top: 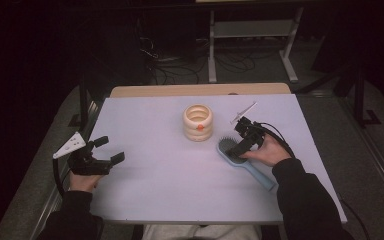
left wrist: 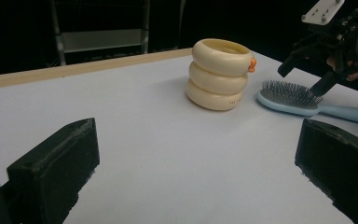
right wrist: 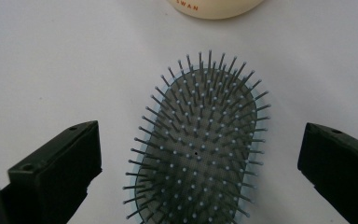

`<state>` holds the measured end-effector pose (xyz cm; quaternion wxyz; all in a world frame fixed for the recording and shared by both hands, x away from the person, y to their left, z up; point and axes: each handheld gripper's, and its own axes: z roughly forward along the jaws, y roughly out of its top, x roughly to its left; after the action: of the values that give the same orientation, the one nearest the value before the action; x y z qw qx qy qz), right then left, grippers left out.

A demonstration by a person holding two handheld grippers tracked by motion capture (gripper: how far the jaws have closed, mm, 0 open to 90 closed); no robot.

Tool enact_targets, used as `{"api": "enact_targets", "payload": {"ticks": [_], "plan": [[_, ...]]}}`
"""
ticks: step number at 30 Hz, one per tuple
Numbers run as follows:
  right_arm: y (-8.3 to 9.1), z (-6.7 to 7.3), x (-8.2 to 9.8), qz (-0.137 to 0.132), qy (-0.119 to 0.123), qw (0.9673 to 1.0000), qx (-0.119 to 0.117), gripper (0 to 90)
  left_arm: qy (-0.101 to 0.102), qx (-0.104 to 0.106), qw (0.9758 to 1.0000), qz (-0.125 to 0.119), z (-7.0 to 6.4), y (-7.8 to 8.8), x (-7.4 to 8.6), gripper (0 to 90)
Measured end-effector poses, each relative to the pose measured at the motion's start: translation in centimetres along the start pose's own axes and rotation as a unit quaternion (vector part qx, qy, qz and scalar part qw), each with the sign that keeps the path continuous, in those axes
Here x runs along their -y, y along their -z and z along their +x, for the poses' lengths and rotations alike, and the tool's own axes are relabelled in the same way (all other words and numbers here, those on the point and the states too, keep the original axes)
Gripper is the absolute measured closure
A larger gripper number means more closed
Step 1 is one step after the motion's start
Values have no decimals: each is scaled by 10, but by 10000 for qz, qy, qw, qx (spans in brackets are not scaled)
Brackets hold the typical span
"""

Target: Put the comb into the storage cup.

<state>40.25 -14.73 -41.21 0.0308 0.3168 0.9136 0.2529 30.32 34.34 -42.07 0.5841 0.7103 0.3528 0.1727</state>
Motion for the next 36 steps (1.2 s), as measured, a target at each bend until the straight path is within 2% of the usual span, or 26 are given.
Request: {"api": "enact_targets", "payload": {"ticks": [13, 23, 33, 36], "plan": [[-18, 4, 2, 415, 106, 9991, 33, 0, -4, 12, 10000, -10, 0, 0, 0, 0], [-29, 3, 6, 555, 69, 9984, 37, 0, -33, 32, 10000, -38, 0, 0, 0, 0], [-36, 4, 9, 790, 70, 9968, 137, 0, -30, 25, 10000, -76, -1, 1, 0, 0], [-37, 4, 9, 790, 72, 9967, 161, 0, -31, 18, 10000, -75, -1, 1, 0, 0]]}}
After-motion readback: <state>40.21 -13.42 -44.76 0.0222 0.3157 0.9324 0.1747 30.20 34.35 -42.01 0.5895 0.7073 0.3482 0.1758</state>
